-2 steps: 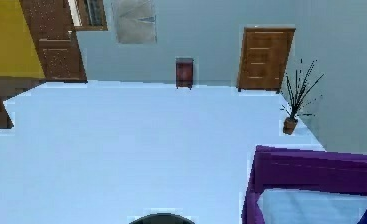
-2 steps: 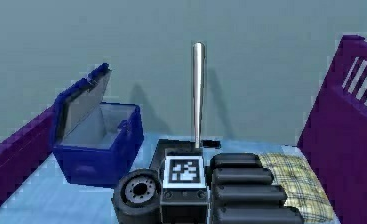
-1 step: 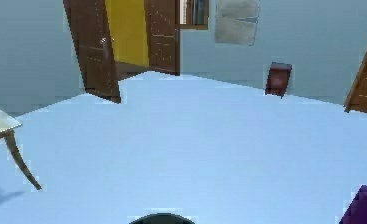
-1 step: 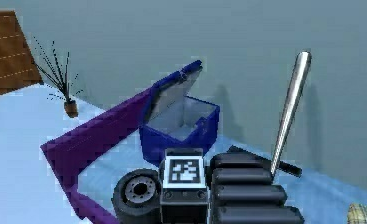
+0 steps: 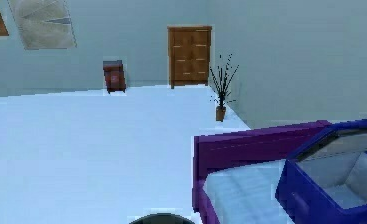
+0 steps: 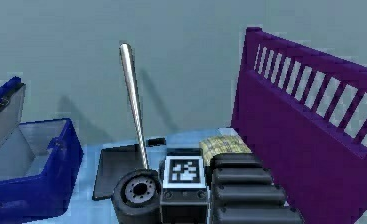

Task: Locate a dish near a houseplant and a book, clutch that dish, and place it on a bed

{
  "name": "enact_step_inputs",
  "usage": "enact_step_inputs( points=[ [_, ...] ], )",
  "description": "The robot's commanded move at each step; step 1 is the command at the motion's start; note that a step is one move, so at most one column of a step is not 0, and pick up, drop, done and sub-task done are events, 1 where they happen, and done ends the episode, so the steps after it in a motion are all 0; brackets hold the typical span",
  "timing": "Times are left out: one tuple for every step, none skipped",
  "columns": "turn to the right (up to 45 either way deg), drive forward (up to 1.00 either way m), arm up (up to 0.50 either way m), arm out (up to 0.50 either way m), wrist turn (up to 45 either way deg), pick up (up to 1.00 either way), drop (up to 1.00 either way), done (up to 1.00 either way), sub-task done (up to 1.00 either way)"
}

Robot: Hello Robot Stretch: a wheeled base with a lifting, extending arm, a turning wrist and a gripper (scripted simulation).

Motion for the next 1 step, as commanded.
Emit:
enact_step_inputs(
  points=[
    [0.0,0.0,0.0,0.48,0.0,0.0,0.0,0.0,0.0]
  ],
)
